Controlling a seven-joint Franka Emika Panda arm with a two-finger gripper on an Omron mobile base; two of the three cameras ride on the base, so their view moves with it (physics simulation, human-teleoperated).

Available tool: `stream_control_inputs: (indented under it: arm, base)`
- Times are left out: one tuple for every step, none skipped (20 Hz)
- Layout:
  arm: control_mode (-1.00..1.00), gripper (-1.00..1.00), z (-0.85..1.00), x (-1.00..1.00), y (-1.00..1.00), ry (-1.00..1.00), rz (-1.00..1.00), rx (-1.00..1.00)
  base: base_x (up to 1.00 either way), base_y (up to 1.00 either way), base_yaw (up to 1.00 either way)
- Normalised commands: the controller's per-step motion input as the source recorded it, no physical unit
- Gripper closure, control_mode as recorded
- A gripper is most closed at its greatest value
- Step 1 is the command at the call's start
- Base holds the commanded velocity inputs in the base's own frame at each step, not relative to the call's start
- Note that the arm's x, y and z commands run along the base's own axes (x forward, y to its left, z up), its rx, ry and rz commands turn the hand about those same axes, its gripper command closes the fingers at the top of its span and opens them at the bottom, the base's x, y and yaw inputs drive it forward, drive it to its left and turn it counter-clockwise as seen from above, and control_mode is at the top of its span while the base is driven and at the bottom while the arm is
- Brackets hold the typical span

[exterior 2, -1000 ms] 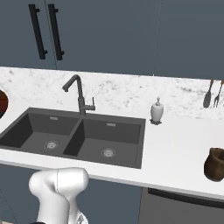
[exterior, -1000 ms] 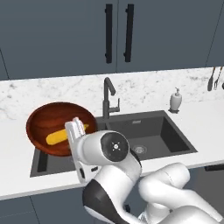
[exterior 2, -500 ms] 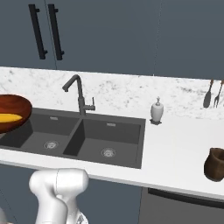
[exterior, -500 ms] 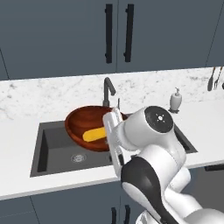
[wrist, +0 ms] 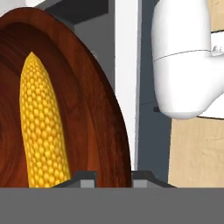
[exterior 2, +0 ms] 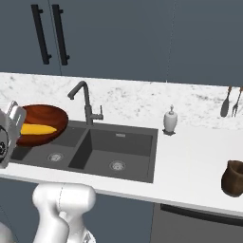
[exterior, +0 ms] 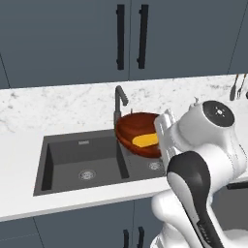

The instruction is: Pick the corn from the sink and place it in the bowl. Then pick the bowl and place it in the microwave. Then close the microwave door and press the start button.

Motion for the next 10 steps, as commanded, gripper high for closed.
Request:
stream_control_inputs:
  arm:
    - [-1.0,1.0,0.24,0.12,-0.86,0.22,-0.17,-0.07]
    - [-1.0,1.0,0.26,0.04,-0.97,0.2,-0.13,-0.04]
    - [-1.0,1.0,0.21,0.23,-0.79,0.2,-0.07,0.0]
    - [-1.0,1.0,0.06,0.36,-0.59,0.07,0.0,0.0]
    - [-1.0,1.0,0.0,0.46,-0.49,0.0,0.0,-0.03]
    - [-1.0,1.0,0.0,0.18,-0.39,-0.04,0.0,-0.05]
    - [-1.0,1.0,0.0,0.04,-0.59,-0.11,0.0,-0.03]
    - [-1.0,1.0,0.0,0.0,-0.45,-0.13,0.0,-0.04]
    - [-1.0,1.0,0.0,0.0,-0.51,-0.09,0.0,-0.02]
    - [-1.0,1.0,0.0,0.06,-0.5,-0.05,0.0,-0.01]
  base:
    - [0.0,0.0,0.0]
    - [0.0,0.0,0.0]
    - [0.0,0.0,0.0]
    - [0.0,0.0,0.0]
    - [0.0,0.0,0.0]
    - [0.0,0.0,0.0]
    - [0.0,0.0,0.0]
    - [0.0,0.0,0.0]
    - [0.0,0.0,0.0]
    - [0.0,0.0,0.0]
